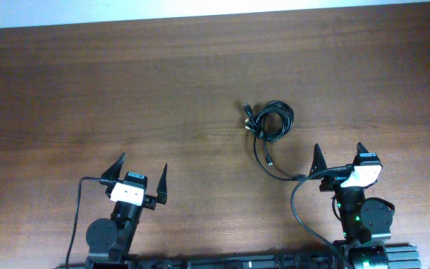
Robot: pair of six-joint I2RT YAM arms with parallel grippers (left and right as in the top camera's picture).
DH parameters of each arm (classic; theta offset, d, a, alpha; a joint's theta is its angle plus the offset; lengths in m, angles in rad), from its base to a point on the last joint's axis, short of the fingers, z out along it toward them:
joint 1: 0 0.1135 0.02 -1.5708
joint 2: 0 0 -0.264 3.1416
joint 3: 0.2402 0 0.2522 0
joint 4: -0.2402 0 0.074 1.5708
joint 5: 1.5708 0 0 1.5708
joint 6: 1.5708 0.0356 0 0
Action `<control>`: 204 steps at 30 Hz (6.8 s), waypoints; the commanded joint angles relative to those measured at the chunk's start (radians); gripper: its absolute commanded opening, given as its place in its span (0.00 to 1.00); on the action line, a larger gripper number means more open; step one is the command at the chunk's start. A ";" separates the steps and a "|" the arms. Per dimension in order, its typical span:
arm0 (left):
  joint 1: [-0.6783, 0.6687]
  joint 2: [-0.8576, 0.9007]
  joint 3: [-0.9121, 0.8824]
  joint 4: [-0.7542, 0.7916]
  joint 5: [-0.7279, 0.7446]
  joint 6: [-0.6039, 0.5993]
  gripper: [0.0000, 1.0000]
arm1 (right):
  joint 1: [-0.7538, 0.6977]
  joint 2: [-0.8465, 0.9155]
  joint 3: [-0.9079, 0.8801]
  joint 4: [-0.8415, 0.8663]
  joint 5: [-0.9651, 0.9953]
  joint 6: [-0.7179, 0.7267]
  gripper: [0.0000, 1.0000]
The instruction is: Untangle cables
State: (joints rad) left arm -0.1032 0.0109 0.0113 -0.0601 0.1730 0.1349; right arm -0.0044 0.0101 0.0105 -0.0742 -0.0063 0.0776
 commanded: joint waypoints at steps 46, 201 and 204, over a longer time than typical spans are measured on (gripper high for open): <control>0.008 -0.005 -0.001 0.021 0.040 0.009 0.99 | -0.004 -0.002 -0.005 -0.005 -0.013 -0.002 0.98; -0.148 1.733 1.307 -0.513 0.946 -0.228 0.00 | -0.015 1.624 1.049 -0.584 -0.975 0.068 0.64; -0.148 1.733 1.307 -0.382 1.028 -0.411 0.00 | 0.015 1.624 1.049 -0.584 -1.055 -0.022 0.62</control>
State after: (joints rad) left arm -0.2546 1.7653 1.3071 -0.5007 1.0771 -0.1463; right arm -0.0071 1.6501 1.0473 -0.6579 -0.9863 0.1207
